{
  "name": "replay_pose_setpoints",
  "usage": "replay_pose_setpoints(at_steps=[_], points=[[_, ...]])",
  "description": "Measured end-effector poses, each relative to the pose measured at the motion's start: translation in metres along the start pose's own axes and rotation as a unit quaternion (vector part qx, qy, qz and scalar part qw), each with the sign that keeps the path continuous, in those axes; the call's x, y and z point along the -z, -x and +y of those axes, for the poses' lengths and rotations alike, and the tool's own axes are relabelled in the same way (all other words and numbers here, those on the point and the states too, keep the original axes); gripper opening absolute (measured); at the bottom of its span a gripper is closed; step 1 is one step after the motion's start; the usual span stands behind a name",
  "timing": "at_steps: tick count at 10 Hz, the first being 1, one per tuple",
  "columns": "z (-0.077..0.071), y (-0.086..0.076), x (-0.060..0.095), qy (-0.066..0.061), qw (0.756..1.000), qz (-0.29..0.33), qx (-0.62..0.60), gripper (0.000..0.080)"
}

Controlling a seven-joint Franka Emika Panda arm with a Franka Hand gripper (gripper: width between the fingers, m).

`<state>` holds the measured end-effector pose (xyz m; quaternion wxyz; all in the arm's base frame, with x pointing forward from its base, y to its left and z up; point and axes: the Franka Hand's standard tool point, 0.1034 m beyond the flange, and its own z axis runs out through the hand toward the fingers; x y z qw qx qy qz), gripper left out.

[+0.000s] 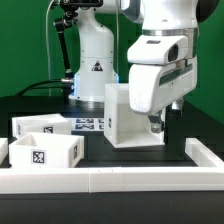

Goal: Assemble drawer

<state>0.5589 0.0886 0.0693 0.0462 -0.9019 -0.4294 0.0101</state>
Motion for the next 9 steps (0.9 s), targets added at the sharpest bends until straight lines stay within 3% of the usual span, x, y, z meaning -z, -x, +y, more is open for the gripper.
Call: replay_pose_setpoints(at_steps=[6, 9], points=[[0.0, 0.0004, -0.0003, -0.003, 1.0, 0.002, -0.019, 0.065], [-0.0057, -0.0004, 0.0016, -0.003, 0.99, 0.001, -0.138, 0.065]])
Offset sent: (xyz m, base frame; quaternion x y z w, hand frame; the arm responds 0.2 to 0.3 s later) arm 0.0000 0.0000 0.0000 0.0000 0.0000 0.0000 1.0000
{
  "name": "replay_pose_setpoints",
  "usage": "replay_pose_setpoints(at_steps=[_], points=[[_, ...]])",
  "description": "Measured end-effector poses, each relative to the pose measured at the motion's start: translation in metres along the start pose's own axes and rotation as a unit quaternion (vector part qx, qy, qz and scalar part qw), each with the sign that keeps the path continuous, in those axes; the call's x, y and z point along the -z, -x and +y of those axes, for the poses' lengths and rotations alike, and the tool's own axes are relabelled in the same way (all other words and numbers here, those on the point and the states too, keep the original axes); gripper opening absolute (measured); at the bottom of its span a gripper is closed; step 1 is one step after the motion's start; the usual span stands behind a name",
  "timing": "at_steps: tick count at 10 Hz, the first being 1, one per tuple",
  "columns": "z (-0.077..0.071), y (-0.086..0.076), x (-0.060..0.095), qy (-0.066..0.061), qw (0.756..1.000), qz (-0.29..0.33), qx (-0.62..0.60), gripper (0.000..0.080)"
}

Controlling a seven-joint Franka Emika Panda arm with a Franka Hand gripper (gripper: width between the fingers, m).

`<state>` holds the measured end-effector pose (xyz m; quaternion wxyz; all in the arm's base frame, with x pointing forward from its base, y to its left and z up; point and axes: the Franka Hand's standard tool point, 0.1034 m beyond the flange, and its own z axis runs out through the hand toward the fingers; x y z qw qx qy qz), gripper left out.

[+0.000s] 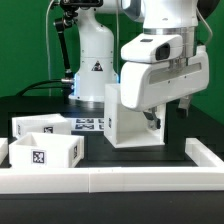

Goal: Assemble drawer

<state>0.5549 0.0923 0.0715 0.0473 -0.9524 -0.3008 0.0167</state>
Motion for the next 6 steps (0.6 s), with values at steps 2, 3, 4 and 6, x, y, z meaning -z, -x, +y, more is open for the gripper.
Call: replay_pose_setpoints(at_steps=[2, 3, 4, 6], points=[[-0.001, 0.0, 0.0, -0.004, 0.997, 0.001, -0.072, 0.065], [-0.001, 0.0, -0.001, -0.005, 0.994, 0.001, -0.112, 0.065], [-0.002, -0.001, -0.001, -0.005, 0.99, 0.001, -0.142, 0.065], [-0.012, 0.008, 0.005, 0.001, 0.982, 0.002, -0.188, 0.065]])
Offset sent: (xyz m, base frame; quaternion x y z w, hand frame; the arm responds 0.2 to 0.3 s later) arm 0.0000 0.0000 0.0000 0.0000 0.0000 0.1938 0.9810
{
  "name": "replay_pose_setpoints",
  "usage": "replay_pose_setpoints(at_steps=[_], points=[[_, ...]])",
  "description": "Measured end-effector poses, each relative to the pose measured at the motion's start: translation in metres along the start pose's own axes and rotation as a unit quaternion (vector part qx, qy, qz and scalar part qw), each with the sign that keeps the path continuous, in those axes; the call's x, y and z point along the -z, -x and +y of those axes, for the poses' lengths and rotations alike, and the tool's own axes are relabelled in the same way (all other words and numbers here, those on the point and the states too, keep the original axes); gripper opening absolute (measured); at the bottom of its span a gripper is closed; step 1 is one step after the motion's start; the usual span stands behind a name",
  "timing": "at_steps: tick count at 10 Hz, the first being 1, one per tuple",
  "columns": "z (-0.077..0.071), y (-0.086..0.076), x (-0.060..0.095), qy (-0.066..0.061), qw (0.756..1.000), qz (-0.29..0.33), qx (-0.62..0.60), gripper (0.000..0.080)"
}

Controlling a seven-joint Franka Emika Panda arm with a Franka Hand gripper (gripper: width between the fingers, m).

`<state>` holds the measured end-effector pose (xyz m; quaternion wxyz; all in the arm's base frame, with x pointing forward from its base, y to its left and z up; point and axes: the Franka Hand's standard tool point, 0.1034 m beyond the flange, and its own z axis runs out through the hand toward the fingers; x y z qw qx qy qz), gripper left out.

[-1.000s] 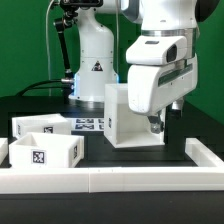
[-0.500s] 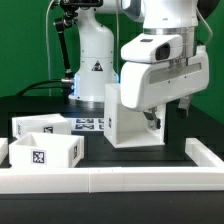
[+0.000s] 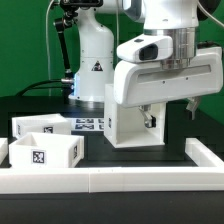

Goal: Assemble drawer

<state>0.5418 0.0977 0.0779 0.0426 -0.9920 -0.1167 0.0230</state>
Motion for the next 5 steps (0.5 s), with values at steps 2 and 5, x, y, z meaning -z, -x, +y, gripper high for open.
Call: replay_pose_setpoints(at_steps=[2, 5], points=[[-0.012, 0.017, 0.016, 0.007, 1.0, 0.0, -0.016, 0.065], [-0.018, 0.032, 0.044, 0.016, 1.0, 0.01, -0.011, 0.065]])
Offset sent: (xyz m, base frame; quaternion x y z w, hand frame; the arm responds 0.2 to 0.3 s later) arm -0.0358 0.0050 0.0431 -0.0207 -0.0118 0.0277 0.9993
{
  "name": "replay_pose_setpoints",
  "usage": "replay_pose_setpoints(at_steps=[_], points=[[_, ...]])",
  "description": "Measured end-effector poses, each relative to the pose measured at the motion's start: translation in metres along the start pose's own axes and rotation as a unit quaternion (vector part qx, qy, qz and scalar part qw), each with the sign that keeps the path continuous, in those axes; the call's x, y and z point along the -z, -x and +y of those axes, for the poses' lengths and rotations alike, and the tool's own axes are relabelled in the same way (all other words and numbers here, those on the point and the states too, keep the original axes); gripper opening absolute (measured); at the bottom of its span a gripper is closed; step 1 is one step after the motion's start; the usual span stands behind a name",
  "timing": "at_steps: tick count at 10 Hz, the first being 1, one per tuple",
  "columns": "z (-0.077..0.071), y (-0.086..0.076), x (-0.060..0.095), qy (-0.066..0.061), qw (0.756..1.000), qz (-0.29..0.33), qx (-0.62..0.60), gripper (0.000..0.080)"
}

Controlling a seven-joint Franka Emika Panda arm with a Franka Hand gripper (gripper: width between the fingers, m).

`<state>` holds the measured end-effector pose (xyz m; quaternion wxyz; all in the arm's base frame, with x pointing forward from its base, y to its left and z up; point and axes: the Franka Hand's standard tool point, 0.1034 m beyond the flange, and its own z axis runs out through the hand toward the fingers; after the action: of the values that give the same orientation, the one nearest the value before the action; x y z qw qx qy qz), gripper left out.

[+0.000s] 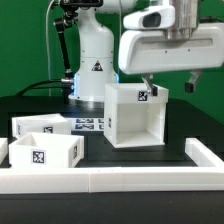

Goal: Assemble drawer

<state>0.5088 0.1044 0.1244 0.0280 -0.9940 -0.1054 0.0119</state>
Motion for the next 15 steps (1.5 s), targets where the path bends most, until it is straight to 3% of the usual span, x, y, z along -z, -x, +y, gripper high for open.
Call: replay_pose_setpoints(at_steps=[5, 7, 9, 11, 14, 15], points=[[0.003, 0.005, 0.004, 0.002, 1.0, -0.004, 0.0, 0.065], [-0.006, 0.029, 0.014, 0.008, 1.0, -0.008, -0.01, 0.065], [-0.012, 0.05, 0.014, 0.012, 1.0, -0.013, -0.003, 0.065], [-0.02, 0.072, 0.004, 0.015, 1.0, -0.008, 0.002, 0.065], [-0.026, 0.095, -0.023, 0.014, 1.0, -0.006, 0.004, 0.065], [-0.025, 0.097, -0.024, 0.013, 1.0, -0.009, 0.001, 0.065]])
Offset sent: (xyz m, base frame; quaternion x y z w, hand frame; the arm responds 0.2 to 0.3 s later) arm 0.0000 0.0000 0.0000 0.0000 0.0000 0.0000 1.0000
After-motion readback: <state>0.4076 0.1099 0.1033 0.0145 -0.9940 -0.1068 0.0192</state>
